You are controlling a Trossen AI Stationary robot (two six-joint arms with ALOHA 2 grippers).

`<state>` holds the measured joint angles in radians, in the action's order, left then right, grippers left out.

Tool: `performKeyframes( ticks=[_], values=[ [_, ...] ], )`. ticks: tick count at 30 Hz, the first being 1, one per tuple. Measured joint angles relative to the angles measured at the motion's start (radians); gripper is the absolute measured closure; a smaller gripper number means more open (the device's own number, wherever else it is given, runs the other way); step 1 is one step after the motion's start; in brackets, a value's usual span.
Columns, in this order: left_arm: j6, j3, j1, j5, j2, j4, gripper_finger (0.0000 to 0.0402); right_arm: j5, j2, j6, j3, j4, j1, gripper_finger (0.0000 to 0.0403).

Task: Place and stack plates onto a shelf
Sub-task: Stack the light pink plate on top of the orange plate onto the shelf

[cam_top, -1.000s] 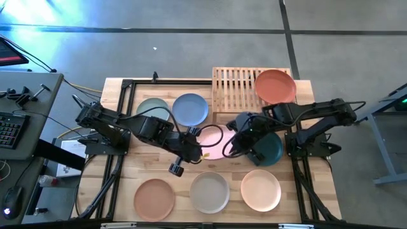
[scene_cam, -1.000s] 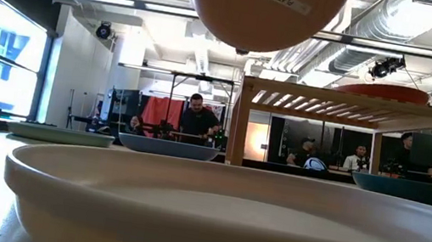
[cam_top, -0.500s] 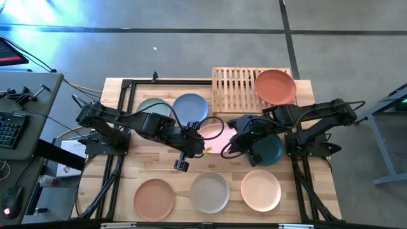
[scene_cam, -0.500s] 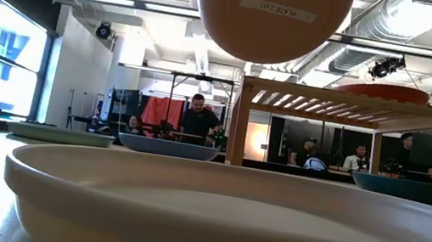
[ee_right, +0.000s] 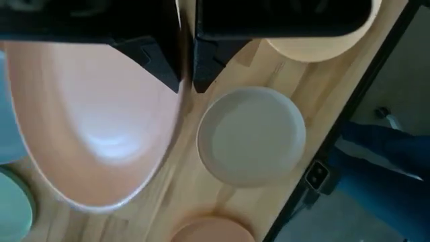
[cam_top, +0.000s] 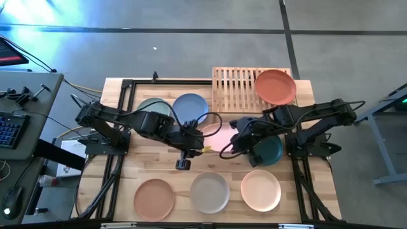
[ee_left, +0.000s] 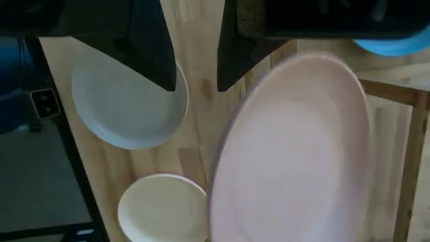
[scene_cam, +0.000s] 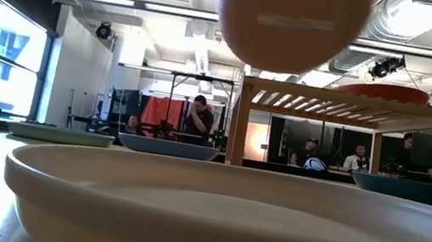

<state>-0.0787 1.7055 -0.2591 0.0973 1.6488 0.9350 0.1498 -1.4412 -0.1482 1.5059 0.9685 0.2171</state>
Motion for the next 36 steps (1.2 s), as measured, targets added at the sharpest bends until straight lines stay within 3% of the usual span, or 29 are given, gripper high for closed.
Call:
performKeyframes(
  ticks=[16,22,30,36],
  values=[
    [0.000,0.000,0.089,0.020,-0.051,0.036,0.0302,-0.250,0.043,0.060,0.018,0.099,0.053,0.0402],
    [0.000,0.000,0.141,0.022,-0.051,0.128,0.0302,-0.478,0.068,0.097,0.112,0.210,0.052,0.0402],
    [0.005,0.000,0.182,0.056,-0.051,0.268,0.0305,-0.856,0.070,0.178,0.252,0.401,0.043,0.0403],
    [0.024,0.000,0.214,0.124,-0.051,0.361,0.0307,-1.039,0.071,0.370,0.288,0.601,-0.013,0.0403]
  ],
)
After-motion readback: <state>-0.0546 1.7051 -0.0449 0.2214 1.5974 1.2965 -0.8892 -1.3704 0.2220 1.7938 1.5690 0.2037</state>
